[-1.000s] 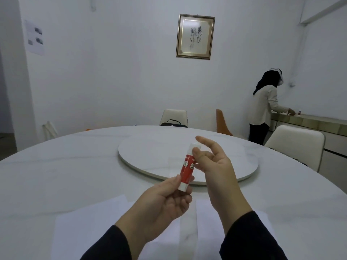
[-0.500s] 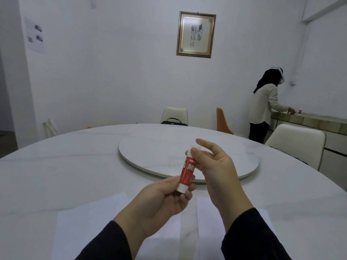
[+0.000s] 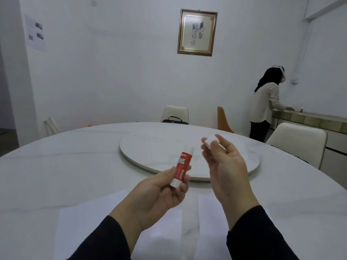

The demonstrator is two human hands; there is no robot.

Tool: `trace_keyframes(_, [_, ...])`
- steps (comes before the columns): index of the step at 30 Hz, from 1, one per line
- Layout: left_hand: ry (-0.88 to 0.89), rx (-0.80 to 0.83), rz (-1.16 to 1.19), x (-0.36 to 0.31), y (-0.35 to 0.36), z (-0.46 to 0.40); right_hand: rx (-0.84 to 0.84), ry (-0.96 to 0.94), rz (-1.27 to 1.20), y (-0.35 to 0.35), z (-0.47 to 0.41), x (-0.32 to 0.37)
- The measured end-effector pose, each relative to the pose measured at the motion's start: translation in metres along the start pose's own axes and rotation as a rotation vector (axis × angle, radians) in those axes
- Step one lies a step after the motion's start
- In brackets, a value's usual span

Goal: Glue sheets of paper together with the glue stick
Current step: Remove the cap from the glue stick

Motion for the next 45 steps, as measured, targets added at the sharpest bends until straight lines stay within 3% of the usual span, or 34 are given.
trace_keyframes(2, [0.054, -0.033, 0.025, -0.008, -0.005, -0.001, -0.048, -0.022, 0.164, -0.01, -0.002, -0.003])
trace_keyframes(5, [0.131, -0.105, -0.008, -0.016, -0.013, -0.002, -0.063, -0.011, 0.736, -0.019, -0.003, -0.028])
trace_keyframes(7, [0.171, -0.117, -0.017, -0.021, -0.015, -0.002, -0.001, 0.02, 0.971, -0.022, -0.003, -0.052])
trace_keyframes(10, [0.198, -0.098, -0.02, -0.024, -0.012, -0.001, 0.095, 0.12, 1.154, -0.027, -0.004, -0.084])
trace_keyframes(15, [0.227, -0.098, -0.099, -0.026, -0.01, 0.001, 0.119, 0.15, 1.361, -0.028, -0.008, -0.103])
trace_keyframes(19, [0.253, -0.148, -0.23, -0.03, -0.012, 0.002, 0.115, 0.081, 1.287, -0.019, -0.005, -0.086])
trace_keyframes(24, [0.38, -0.232, -0.277, -0.044, -0.016, 0.009, 0.132, -0.134, 0.976, 0.018, 0.04, -0.024])
trace_keyframes(27, [0.43, -0.256, -0.268, -0.049, -0.014, 0.012, 0.141, -0.251, 1.027, 0.039, 0.066, -0.02])
trace_keyframes(30, [0.455, -0.26, -0.263, -0.049, -0.01, 0.015, 0.028, -0.389, 1.042, 0.045, 0.071, -0.022])
trace_keyframes(36, [0.46, -0.252, -0.334, -0.046, -0.003, 0.017, -0.072, -0.446, 0.994, 0.039, 0.073, -0.02])
trace_keyframes(40, [0.457, -0.261, -0.379, -0.047, -0.003, 0.018, 0.028, -0.196, 0.83, 0.038, 0.064, -0.035])
trace_keyframes(45, [0.429, -0.232, -0.44, -0.048, -0.002, 0.016, 0.153, 0.259, 0.261, 0.032, 0.059, -0.068])
Point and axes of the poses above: each hand's wrist, its own z-axis away from the middle knuckle, its own y-axis out of the palm, x = y × z, the point moved 9 cm from there along -z, towards the middle knuckle, and after that the axes turned 4 degrees about x, right-handed, at the moved point
